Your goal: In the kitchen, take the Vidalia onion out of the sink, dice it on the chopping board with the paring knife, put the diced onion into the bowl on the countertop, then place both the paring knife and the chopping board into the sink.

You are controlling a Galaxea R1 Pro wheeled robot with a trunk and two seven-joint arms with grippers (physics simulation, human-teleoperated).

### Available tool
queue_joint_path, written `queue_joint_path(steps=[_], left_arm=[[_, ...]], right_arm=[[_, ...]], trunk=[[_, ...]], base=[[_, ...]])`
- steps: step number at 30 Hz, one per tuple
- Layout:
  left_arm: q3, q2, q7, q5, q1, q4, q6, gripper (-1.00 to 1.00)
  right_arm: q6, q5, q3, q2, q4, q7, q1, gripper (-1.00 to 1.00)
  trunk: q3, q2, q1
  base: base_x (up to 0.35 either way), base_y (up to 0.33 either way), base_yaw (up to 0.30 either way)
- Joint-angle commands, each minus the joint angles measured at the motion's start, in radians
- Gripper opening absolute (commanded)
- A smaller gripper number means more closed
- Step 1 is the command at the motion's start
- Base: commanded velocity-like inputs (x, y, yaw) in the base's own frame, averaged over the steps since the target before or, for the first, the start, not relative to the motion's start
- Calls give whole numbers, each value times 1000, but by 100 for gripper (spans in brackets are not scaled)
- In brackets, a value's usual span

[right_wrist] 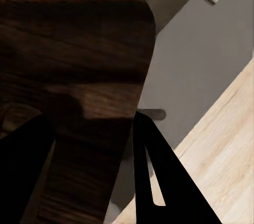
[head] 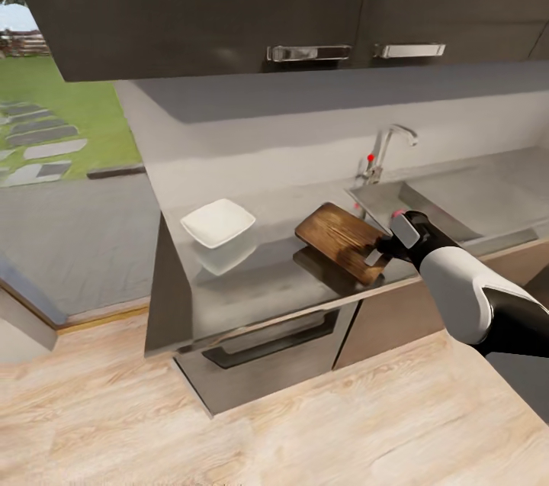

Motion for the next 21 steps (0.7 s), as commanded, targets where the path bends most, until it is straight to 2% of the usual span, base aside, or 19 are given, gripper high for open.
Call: queue_joint_path(steps=[1, 21], left_arm=[[0, 0, 0, 0, 0, -1, -2, 100], [1, 0, 0, 0, 0, 20, -3, 100]], right_arm=[[2, -11, 1, 0, -2, -7, 0, -100], [2, -11, 1, 3, 10, -7, 0, -100]], trunk=[[-2, -2, 0], [-2, -2, 0]], base=[[0, -316, 247], [60, -310, 248]])
